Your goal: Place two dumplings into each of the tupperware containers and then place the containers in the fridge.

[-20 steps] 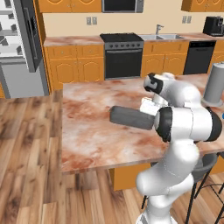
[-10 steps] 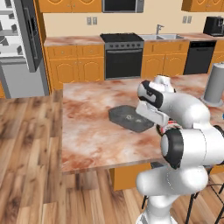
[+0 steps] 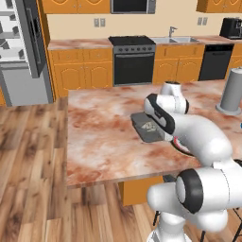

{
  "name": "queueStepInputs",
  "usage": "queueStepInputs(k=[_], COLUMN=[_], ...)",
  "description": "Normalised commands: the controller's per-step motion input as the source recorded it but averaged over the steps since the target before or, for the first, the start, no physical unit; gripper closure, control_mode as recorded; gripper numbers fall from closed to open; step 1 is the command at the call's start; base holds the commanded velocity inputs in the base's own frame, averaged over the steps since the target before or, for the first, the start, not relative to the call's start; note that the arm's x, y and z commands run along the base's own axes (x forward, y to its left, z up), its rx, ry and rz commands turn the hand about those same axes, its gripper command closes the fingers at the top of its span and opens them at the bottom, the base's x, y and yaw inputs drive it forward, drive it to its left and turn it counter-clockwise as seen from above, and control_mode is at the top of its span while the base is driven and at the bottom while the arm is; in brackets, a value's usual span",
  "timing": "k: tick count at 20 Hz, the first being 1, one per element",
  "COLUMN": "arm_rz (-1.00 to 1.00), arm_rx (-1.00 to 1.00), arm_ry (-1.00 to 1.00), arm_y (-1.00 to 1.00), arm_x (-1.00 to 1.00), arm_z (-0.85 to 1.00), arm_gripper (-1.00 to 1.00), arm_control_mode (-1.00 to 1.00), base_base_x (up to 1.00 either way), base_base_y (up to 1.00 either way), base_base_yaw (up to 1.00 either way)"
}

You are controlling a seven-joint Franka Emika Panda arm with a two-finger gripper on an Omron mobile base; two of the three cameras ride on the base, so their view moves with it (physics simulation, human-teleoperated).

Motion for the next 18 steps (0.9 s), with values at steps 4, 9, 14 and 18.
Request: queueStepInputs(k=[4,9,14,18], arm_rz=[-0.16,0.03,0.04,0.02], arm_rx=[-0.06,0.0,0.01,0.02], arm_ry=[0.03,0.03,0.01,0.0], arm_y=[0.1,0.01,0.03,0.0], arm_x=[-0.14,-0.63,-0.69,-0.87], arm_z=[0.36,0.62,0.3,0.16], arm_gripper=[1.0,1.0,1.0,1.0], arm_control_mode=[-1.0,-1.0,-1.0,-1.0], base_base_x=[0.0,0.0,0.0,0.0], base_base_y=[0.0,0.0,0.0,0.0], base_base_yaw=[0.0,0.0,0.0,0.0])
